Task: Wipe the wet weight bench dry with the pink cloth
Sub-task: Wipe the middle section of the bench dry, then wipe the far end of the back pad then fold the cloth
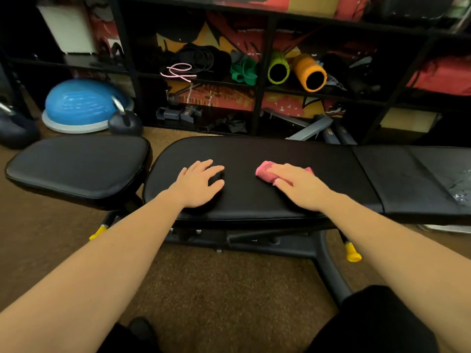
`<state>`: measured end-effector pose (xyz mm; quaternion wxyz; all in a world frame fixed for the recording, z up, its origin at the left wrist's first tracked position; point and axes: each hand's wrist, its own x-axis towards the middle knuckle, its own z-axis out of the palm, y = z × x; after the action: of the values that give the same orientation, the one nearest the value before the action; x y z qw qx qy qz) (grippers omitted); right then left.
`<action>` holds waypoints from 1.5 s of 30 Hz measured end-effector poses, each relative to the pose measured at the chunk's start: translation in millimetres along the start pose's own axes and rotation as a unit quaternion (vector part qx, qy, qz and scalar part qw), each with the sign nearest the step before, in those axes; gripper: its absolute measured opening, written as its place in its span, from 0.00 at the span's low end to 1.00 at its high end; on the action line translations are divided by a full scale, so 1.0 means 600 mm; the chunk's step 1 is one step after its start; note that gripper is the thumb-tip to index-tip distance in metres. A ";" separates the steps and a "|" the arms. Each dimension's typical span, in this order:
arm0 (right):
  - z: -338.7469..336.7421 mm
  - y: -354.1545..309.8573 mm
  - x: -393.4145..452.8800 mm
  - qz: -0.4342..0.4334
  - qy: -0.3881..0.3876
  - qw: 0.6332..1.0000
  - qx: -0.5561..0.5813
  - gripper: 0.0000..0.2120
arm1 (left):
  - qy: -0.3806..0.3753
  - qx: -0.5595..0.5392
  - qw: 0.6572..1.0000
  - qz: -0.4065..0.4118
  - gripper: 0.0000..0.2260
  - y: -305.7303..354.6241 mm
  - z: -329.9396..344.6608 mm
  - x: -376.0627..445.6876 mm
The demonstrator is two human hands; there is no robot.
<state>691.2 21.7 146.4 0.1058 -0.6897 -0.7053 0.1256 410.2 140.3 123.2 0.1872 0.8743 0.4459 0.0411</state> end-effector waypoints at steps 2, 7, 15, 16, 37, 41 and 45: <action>0.015 -0.037 -0.015 -0.062 -0.005 0.998 -0.012 0.20 | -0.009 0.017 1.000 -0.002 0.24 0.001 0.006 0.002; 0.046 -0.087 -0.067 -0.150 -0.013 0.989 0.011 0.19 | 0.004 0.032 0.999 -0.012 0.24 0.011 0.004 0.005; 0.053 -0.092 -0.130 -0.195 -0.037 0.974 0.107 0.14 | 0.004 0.036 0.999 -0.008 0.23 0.052 0.003 -0.002; 0.040 -0.089 -0.134 -0.180 -0.014 0.973 0.144 0.14 | 0.005 0.036 0.999 -0.001 0.23 0.059 0.003 0.000; -0.177 0.320 0.040 0.092 0.012 0.996 -0.012 0.17 | -0.030 0.028 0.991 0.127 0.24 0.296 0.043 0.309; -0.145 0.309 0.000 0.076 -0.009 0.997 0.009 0.21 | -0.045 0.040 0.992 0.110 0.25 0.314 0.054 0.321; -0.115 0.274 -0.082 0.012 -0.005 0.999 0.048 0.22 | -0.085 0.049 0.991 0.090 0.25 0.330 0.038 0.317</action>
<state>870.3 -22.3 159.9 0.1340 -0.6920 -0.6902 0.1638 680.6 179.6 156.1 0.1763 0.9193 0.3498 -0.0384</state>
